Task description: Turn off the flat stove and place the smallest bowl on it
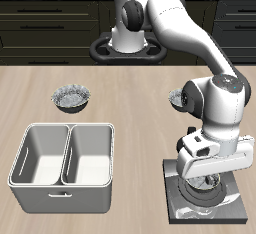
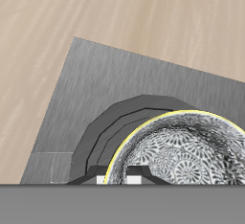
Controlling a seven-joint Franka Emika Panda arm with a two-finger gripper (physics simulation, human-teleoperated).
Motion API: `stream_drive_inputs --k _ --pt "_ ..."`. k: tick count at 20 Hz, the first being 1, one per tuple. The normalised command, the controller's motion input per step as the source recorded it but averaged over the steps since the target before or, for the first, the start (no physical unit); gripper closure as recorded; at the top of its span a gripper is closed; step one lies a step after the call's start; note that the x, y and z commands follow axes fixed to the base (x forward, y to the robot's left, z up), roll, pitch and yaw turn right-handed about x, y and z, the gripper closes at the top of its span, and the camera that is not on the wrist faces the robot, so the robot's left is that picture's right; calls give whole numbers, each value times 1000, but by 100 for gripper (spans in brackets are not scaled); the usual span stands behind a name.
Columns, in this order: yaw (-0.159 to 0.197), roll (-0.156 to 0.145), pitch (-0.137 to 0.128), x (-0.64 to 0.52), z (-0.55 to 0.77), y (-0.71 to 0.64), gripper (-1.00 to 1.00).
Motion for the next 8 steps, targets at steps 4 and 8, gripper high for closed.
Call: stream_drive_inputs --k 4,8 --pt "-11 20 44 26 -133 40 -100" --pt "3 3 -9 -55 155 0 -100"
